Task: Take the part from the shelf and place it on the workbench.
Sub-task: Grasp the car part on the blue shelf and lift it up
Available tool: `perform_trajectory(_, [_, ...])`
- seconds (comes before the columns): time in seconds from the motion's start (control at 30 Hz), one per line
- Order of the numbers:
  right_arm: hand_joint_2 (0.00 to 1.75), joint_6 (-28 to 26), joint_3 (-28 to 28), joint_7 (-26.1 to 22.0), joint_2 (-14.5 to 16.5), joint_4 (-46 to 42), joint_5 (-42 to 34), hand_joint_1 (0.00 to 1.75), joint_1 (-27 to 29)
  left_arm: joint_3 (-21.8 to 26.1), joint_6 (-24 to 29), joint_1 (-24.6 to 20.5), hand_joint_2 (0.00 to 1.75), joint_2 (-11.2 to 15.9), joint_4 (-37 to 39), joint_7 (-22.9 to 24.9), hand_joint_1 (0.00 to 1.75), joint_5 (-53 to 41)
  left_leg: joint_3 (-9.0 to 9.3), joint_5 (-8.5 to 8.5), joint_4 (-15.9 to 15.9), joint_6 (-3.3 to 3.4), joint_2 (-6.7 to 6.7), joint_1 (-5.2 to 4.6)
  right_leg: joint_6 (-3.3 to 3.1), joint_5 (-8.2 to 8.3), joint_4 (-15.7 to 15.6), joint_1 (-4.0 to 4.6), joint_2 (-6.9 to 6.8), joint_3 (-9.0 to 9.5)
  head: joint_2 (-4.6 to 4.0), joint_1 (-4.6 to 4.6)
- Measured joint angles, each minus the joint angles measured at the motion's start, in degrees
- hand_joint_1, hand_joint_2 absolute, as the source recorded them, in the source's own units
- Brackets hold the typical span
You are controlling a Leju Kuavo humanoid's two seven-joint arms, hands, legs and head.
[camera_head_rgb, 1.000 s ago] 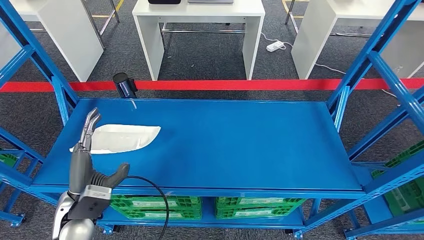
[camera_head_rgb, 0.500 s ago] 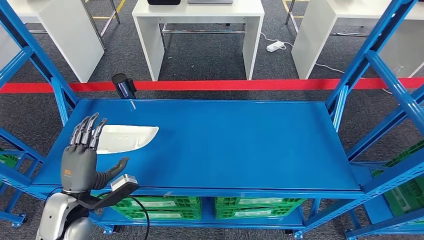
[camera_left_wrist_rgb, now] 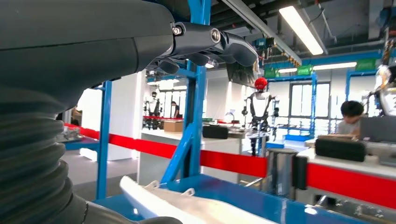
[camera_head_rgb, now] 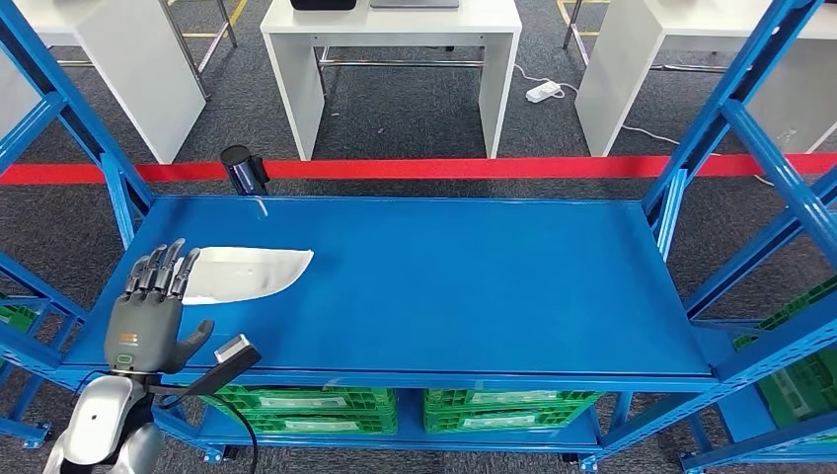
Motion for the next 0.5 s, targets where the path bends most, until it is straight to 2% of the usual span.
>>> perform_trajectory(0.27, [0.0,0.0,0.0,-0.2,0.0,0.0,0.2,0.0,0.0,1.1,0.2,-1.8,1.75,0.8,4.6,0.3,0.0,-1.8,0.0,0.0,0.0,0.0,0.0,0.0,0.0,0.0,0.0,0.0,0.0,0.0,0.0,0.0])
perform_trajectory(0.5, [0.0,0.0,0.0,-0.1,0.0,0.0,0.2,0.0,0.0,1.9,1.2,-5.0,1.75,1.2,9.9,0.3,0.0,-3.3,0.01,0.01,0.0,-0.01,-0.01,0.01,0.0,0.0,0.0,0.0,0.0,0.01,0.0,0.0])
